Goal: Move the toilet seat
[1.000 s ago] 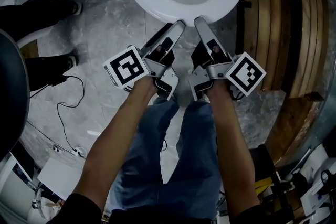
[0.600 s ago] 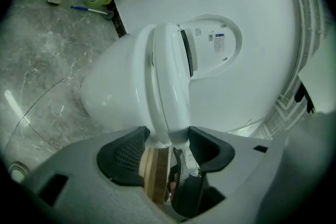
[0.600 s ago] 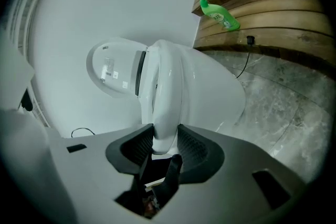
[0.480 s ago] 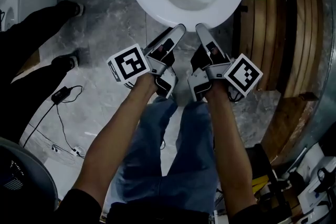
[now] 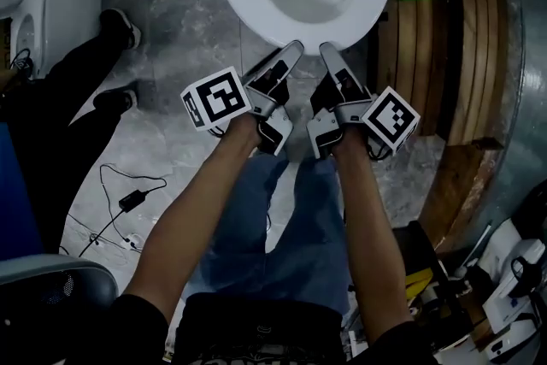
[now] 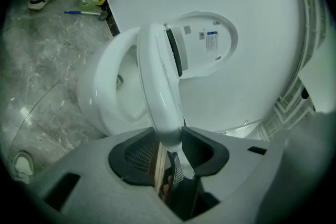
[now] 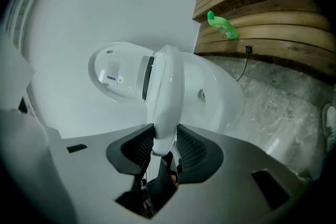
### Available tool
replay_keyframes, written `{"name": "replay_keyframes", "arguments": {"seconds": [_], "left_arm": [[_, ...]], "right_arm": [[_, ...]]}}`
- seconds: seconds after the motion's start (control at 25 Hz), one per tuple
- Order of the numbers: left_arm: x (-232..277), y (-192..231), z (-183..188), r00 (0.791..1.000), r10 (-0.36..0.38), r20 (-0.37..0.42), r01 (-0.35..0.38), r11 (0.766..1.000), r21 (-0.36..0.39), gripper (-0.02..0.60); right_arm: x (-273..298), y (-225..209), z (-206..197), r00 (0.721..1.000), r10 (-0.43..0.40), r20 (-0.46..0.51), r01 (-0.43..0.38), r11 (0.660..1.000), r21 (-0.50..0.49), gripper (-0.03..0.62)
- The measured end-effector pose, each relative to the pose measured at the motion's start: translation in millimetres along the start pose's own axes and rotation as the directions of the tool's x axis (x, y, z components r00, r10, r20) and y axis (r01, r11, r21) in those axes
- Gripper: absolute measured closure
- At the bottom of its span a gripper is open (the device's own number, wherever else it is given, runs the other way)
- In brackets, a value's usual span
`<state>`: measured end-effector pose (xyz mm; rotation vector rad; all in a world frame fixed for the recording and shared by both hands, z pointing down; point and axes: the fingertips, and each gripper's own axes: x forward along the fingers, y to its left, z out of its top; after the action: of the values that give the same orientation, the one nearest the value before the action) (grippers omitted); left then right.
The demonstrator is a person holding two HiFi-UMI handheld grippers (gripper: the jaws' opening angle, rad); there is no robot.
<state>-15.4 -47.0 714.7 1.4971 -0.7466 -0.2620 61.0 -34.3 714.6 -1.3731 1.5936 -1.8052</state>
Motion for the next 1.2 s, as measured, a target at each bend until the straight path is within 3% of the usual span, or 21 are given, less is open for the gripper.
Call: {"name": "replay_keyframes", "arguments": {"seconds": [0.68, 1.0, 1.2], "left_arm": [[-23.6, -109.2, 34.2, 1.0, -0.015, 0.021, 0.017, 0.998, -0.064, 0.433], [-32.9, -162.0, 56.8, 0.999, -0.037, 0.037, 0.039, 0.997, -0.06, 0.436], [-32.6, -189.5, 66.1, 0.999, -0.041, 0.034, 0.042, 0.999, -0.026, 0.436]], "right_arm": [[-28.6, 114.5, 22.7, 0.995, 0.027, 0.097, -0.031, 0.999, 0.038, 0.467], [-36.0, 173.8, 34.2, 0.993, 0.05, 0.105, -0.05, 0.999, 0.001, 0.47], [-37.9, 206.4, 43.7, 0.988, 0.106, 0.11, -0.104, 0.994, -0.029, 0.471]]}}
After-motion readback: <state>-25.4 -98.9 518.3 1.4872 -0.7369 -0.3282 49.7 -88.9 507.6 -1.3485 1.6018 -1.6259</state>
